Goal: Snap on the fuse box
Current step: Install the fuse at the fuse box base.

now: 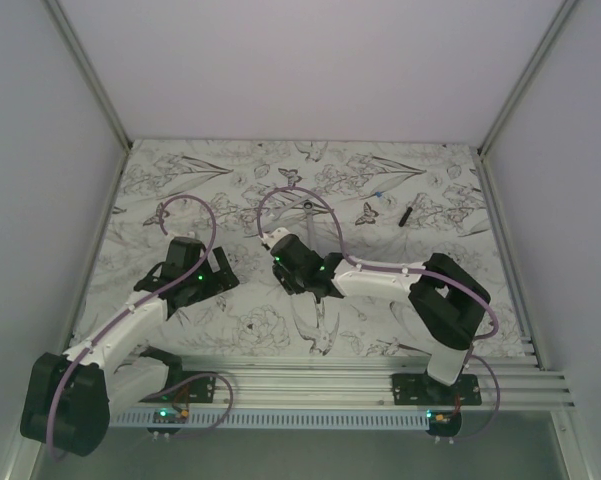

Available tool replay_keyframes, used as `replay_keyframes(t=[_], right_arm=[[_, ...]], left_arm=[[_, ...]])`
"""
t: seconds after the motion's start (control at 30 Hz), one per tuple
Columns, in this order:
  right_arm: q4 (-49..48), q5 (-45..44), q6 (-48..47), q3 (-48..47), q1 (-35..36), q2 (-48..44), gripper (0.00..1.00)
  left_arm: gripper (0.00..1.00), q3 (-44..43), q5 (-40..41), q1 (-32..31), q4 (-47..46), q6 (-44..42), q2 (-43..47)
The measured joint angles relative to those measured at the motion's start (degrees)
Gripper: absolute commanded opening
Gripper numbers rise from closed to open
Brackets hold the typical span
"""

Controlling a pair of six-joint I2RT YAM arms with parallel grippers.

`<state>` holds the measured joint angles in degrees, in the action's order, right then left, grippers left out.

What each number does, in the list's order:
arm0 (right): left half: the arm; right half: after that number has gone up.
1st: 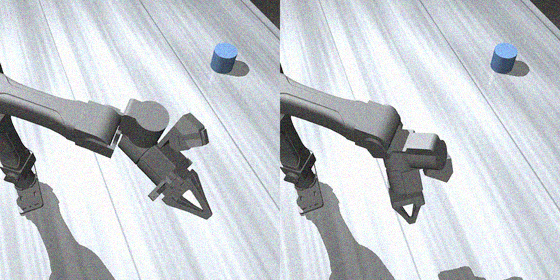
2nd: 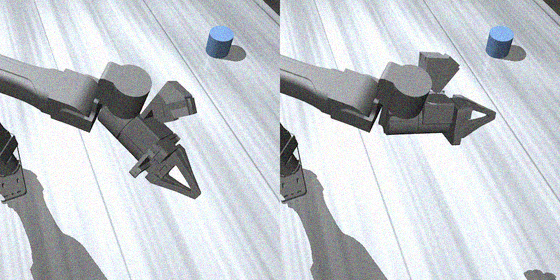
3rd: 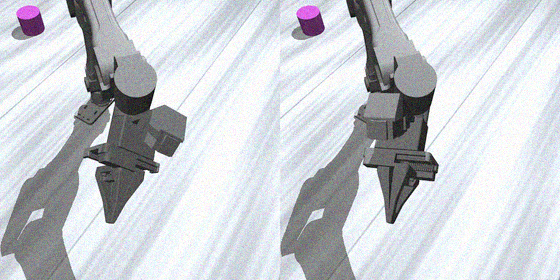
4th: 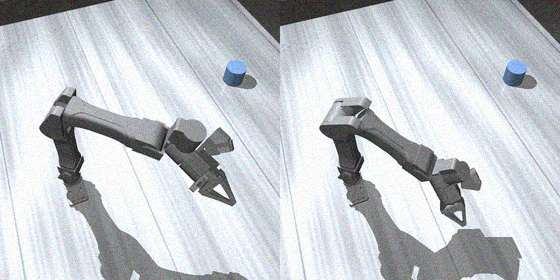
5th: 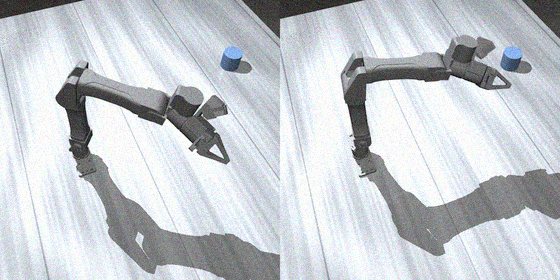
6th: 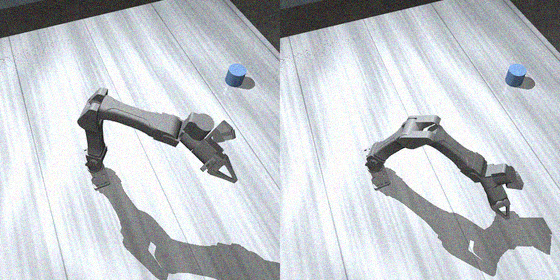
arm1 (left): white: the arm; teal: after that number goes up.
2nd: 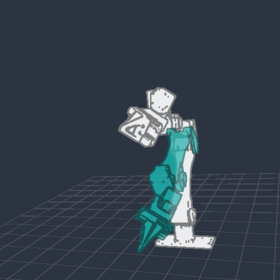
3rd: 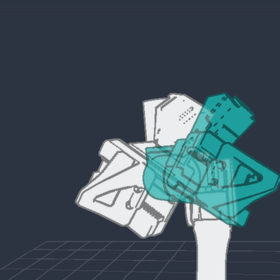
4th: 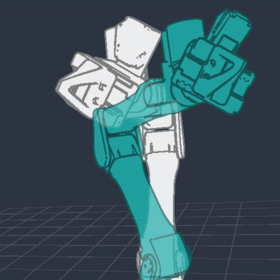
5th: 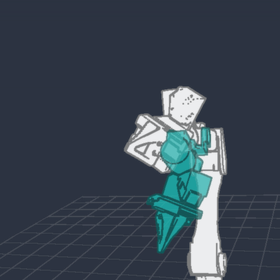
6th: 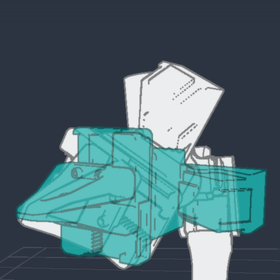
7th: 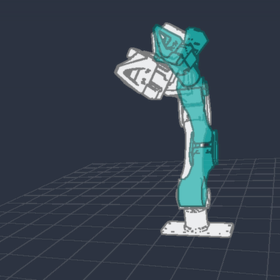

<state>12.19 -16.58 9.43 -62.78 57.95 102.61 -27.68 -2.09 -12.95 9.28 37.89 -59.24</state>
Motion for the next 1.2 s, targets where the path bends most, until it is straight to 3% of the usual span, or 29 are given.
replay_keyframes(t=[0.2,0.57,1.2], right_arm=[[0.0,0.5,-0.3,0.0,0.0,0.0,0.28],[0.1,0.5,-0.5,0.0,0.0,-0.9,0.31],[0.7,-0.9,-1.9,0.0,0.0,-1.8,0.15]], left_arm=[[1.0,0.0,0.0,0.1,0.0,0.0,0.0],[1.0,0.0,0.0,0.2,0.0,0.0,0.0],[1.0,0.0,-0.3,0.2,0.0,0.0,0.0]])
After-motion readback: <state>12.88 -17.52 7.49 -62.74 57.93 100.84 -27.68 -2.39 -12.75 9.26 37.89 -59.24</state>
